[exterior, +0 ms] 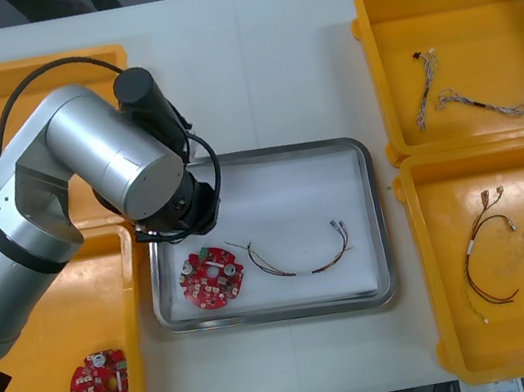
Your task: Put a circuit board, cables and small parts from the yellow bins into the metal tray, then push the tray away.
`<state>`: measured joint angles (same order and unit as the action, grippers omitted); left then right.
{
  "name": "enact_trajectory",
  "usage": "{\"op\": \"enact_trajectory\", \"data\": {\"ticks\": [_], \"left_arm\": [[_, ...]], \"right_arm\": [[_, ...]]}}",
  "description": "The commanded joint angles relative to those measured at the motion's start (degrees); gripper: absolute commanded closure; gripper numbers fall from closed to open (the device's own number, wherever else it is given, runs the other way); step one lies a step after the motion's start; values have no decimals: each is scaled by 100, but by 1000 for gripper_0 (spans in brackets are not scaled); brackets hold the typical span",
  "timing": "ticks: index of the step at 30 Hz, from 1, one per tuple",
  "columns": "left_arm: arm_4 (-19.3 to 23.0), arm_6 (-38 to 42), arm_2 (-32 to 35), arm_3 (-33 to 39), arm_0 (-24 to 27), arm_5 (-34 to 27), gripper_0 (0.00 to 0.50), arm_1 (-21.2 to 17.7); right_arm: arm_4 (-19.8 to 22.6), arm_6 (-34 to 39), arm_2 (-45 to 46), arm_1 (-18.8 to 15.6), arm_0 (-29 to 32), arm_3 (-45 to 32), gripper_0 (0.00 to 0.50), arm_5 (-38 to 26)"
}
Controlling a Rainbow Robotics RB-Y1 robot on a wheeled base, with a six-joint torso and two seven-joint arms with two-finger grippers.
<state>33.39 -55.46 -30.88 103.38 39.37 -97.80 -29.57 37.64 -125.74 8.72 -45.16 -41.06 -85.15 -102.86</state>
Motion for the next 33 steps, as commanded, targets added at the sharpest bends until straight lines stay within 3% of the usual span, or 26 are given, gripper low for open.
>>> {"op": "enact_trajectory", "data": {"ticks": [1,7,13,24,33], "left_arm": [[10,238,583,578,220,-433,0,249],[63,211,1128,1044,220,-828,0,293],[195,-149,1796,1211,264,-1220,0,56],[256,-1098,2754,613,264,-1189,0,-480],[239,-1722,3255,51,290,-899,0,-673]], "right_arm": [[77,-610,-230,-248,-262,174,0,425],[112,-1339,-310,-248,-438,754,0,935],[147,-1955,-380,-134,-684,1431,0,1321],[165,-1972,-881,139,-842,2196,0,2095],[244,-1911,-890,438,-833,2653,0,2262]]}}
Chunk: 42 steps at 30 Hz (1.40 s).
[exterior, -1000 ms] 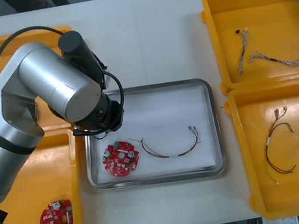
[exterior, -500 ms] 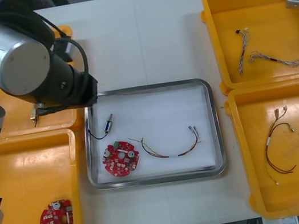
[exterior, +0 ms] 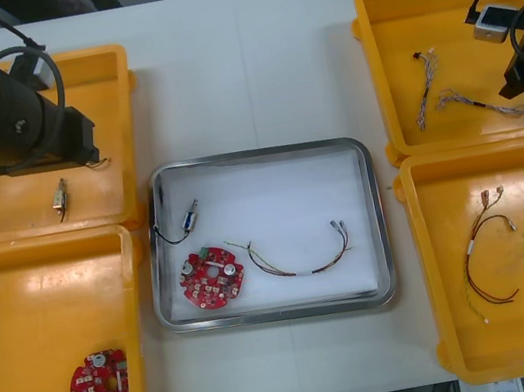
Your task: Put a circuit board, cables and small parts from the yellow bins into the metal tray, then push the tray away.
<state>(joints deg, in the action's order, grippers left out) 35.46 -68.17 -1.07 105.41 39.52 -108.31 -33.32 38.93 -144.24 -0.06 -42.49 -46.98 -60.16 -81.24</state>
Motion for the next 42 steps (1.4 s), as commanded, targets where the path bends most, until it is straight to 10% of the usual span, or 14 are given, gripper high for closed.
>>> {"op": "enact_trajectory", "data": {"ticks": [1,32,34,36,42], "left_arm": [[31,-495,282,-196,284,170,0,-315],[-83,-2385,326,-2516,864,2701,0,-632],[-65,-2648,326,-2710,873,2947,0,-632],[-57,-2886,326,-2859,891,3167,0,-632],[-39,-3562,326,-3325,891,3721,0,-623]], "right_arm": [[141,-52,-11,188,-251,198,0,117],[193,10,-337,329,-233,1077,0,776],[193,10,-328,329,-233,1077,126,776],[202,10,-337,329,-233,1086,383,776],[281,10,-310,329,-233,1077,500,855]]}}
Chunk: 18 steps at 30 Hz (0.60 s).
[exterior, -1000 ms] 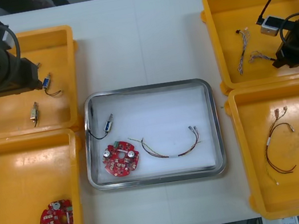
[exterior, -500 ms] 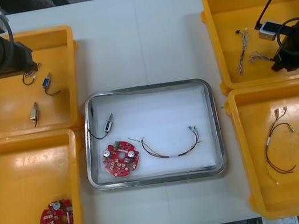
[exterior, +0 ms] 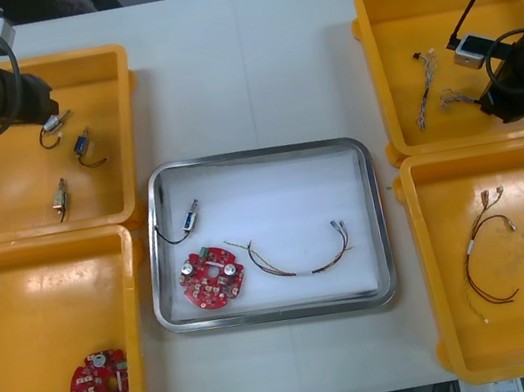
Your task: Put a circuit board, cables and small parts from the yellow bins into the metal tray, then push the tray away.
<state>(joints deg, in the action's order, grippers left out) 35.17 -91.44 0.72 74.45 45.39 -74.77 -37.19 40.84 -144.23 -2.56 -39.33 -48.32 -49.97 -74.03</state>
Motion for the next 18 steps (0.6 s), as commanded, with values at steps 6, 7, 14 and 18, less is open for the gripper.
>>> {"op": "enact_trajectory", "data": {"ticks": [6,7,14,18], "left_arm": [[52,-1764,147,-730,304,1034,0,-148],[52,-1764,147,-730,304,1034,0,-148],[148,-1922,7,-1205,304,1816,0,10],[228,-1957,-99,-1416,304,2115,0,63]], "right_arm": [[46,8,45,13,-99,-109,500,214],[46,8,45,13,-99,-109,500,214],[-147,52,194,-49,-99,-672,500,-199],[-208,70,449,-49,-99,-1050,500,-639]]}}
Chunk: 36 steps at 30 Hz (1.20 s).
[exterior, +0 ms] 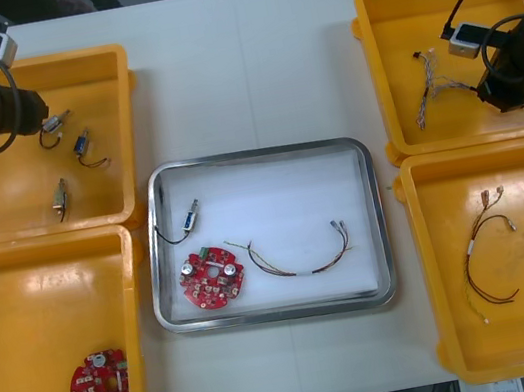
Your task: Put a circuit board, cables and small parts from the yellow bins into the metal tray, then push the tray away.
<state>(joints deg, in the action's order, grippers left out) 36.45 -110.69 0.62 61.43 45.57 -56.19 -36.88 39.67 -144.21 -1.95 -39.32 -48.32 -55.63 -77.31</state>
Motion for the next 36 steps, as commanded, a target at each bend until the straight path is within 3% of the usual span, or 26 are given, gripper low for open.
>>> {"op": "enact_trajectory", "data": {"ticks": [1,11,18,25,30,31,33,34,36], "left_arm": [[144,-31,-106,-167,286,301,0,49],[328,-66,-229,-448,286,539,0,155],[434,-75,-501,-641,277,776,0,172],[495,-84,-527,-694,251,785,0,216],[504,-119,-527,-703,225,785,13,216],[521,-128,-527,-694,225,785,86,216],[548,-128,-519,-703,225,785,444,216],[548,-128,-527,-703,225,785,496,216],[548,-128,-519,-703,225,785,500,216]], "right_arm": [[-118,78,415,-40,-99,-669,500,-496],[-434,227,538,-40,-99,-1987,500,-1876],[-1146,385,687,197,-99,-3297,500,-3177],[-1278,508,696,566,-99,-4061,500,-3269],[-1278,596,731,1015,-99,-4668,500,-3269],[-1269,605,731,1050,-90,-4720,500,-3269],[-1243,640,714,1225,-99,-4949,500,-3269],[-1234,640,705,1269,-90,-5011,500,-3269],[-1208,675,582,1401,-90,-5239,500,-3269]]}}
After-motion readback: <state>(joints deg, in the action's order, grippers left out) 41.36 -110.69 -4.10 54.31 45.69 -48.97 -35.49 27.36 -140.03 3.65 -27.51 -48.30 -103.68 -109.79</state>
